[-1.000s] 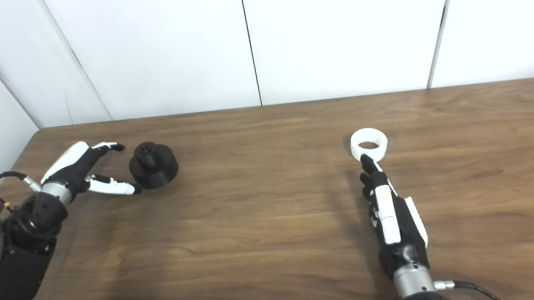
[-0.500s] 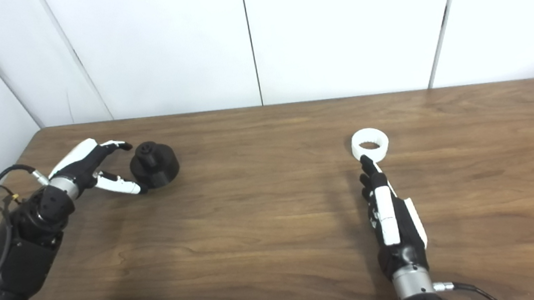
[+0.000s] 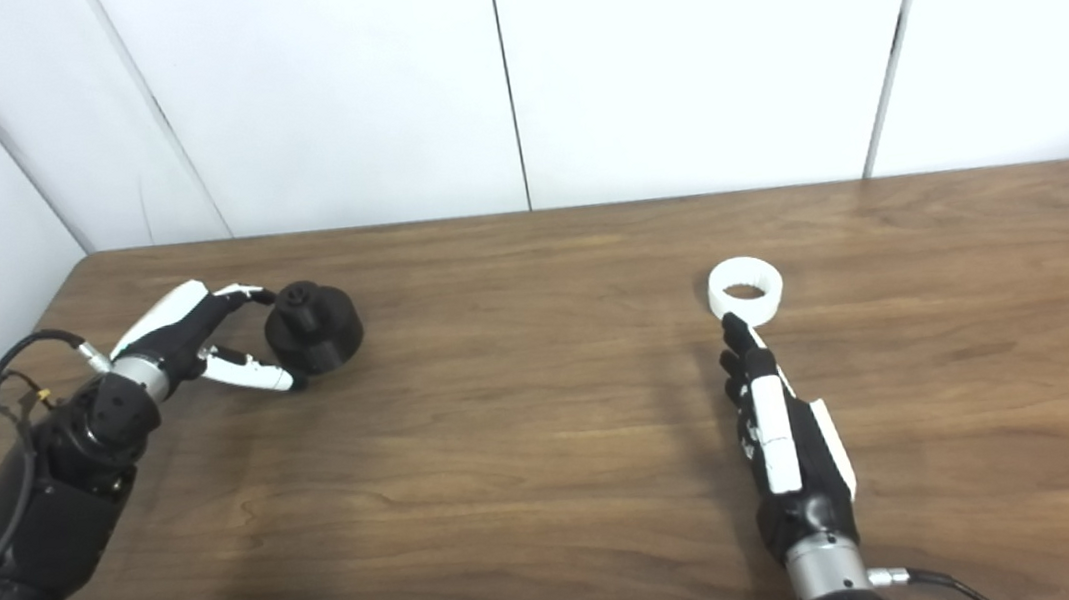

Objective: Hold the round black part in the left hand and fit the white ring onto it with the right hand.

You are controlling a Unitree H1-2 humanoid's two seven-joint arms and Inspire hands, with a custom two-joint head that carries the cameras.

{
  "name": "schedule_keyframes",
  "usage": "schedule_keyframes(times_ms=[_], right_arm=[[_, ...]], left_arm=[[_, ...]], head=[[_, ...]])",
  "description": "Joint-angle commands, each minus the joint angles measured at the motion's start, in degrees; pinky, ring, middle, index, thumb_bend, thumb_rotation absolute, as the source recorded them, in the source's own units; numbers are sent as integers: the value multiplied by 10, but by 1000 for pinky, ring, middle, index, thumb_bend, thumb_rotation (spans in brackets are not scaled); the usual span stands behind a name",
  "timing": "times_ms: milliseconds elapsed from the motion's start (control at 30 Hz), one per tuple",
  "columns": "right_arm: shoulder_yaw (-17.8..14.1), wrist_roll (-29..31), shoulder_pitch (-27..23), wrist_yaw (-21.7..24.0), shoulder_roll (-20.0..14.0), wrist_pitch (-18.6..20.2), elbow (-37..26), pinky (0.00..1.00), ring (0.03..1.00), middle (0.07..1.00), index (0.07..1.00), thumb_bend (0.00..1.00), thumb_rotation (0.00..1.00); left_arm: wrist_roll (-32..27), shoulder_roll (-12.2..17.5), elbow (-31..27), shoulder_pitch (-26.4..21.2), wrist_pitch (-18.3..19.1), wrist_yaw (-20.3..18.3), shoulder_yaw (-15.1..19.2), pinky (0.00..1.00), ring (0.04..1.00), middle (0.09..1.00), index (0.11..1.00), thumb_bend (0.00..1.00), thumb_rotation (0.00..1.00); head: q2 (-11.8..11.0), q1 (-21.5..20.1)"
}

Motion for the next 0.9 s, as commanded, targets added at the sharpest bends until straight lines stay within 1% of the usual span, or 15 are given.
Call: schedule_keyframes(times_ms=[0,200,367,500,567,667,733,800,867], right_arm=[[4,2,-4,1,10,-18,-24,1000,981,978,946,664,1000],[4,2,-2,-1,13,-17,-26,1000,981,980,942,675,1000],[7,-1,0,-4,12,-19,-26,1000,981,980,943,673,1000],[8,-3,2,-9,14,-16,-29,1000,977,979,942,673,1000],[9,-3,3,-10,14,-16,-29,1000,977,978,942,680,1000],[9,-2,4,-9,14,-18,-30,1000,978,979,944,672,1000],[10,0,5,-9,14,-18,-31,1000,980,980,945,671,1000],[9,1,6,-9,14,-18,-32,1000,978,979,943,676,1000],[8,3,6,-8,13,-18,-32,1000,978,980,944,672,1000]], left_arm=[[1,11,-6,-36,-17,10,3,982,1000,988,874,987,317],[1,7,-6,-39,-20,8,-2,957,1000,991,870,985,329],[-2,3,-1,-42,-26,9,-3,985,1000,986,866,986,330],[-1,-2,4,-47,-27,10,-5,958,1000,981,857,978,318],[0,-4,5,-50,-21,8,-7,966,1000,986,863,978,316],[2,-8,6,-53,-10,6,-8,989,1000,997,875,989,337],[4,-10,7,-53,-10,8,-9,991,1000,997,875,994,342],[5,-10,10,-54,-15,10,-11,998,1000,996,865,972,332],[6,-11,12,-54,-17,14,-11,985,1000,991,851,948,315]], head=[[0,-1],[0,-4],[1,-5],[1,-6],[1,-7],[2,-9],[2,-9],[2,-9],[2,-9]])
